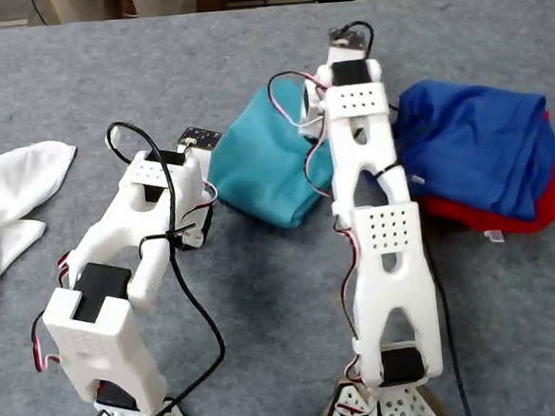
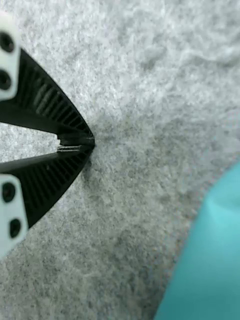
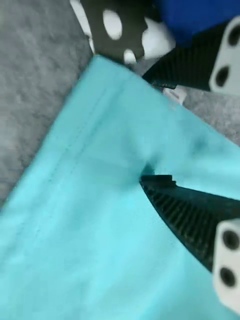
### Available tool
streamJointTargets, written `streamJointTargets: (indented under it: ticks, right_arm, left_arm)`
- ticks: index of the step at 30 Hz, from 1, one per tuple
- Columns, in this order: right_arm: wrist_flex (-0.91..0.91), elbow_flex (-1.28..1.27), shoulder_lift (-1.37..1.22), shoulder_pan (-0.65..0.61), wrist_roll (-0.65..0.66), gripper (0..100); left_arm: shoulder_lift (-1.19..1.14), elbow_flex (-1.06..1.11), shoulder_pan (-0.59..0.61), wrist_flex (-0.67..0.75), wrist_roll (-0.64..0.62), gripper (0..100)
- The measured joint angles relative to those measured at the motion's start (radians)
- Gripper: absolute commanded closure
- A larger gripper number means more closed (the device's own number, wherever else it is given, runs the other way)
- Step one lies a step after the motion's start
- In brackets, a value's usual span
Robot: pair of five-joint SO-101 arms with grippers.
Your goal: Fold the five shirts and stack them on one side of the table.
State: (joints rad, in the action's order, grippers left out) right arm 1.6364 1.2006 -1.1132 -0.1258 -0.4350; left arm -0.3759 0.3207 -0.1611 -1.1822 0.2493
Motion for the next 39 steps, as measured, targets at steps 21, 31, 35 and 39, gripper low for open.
streamJointTargets:
  ticks: [21,31,35,39]
  right_arm:
    - [-0.075,0.051,-0.103,0.015,-0.029,86.6]
    - [-0.04,0.114,-0.112,0.011,0.044,99.6]
    - [0.02,0.212,-0.114,0.009,0.092,99.7]
    - [0.092,0.371,-0.114,0.008,0.123,99.7]
  left_arm:
    - [0.0,0.0,0.0,0.0,0.0,98]
    - [0.0,0.0,0.0,0.0,0.0,98]
    - [0.0,0.0,0.0,0.0,0.0,98]
    - [0.0,0.0,0.0,0.0,0.0,98]
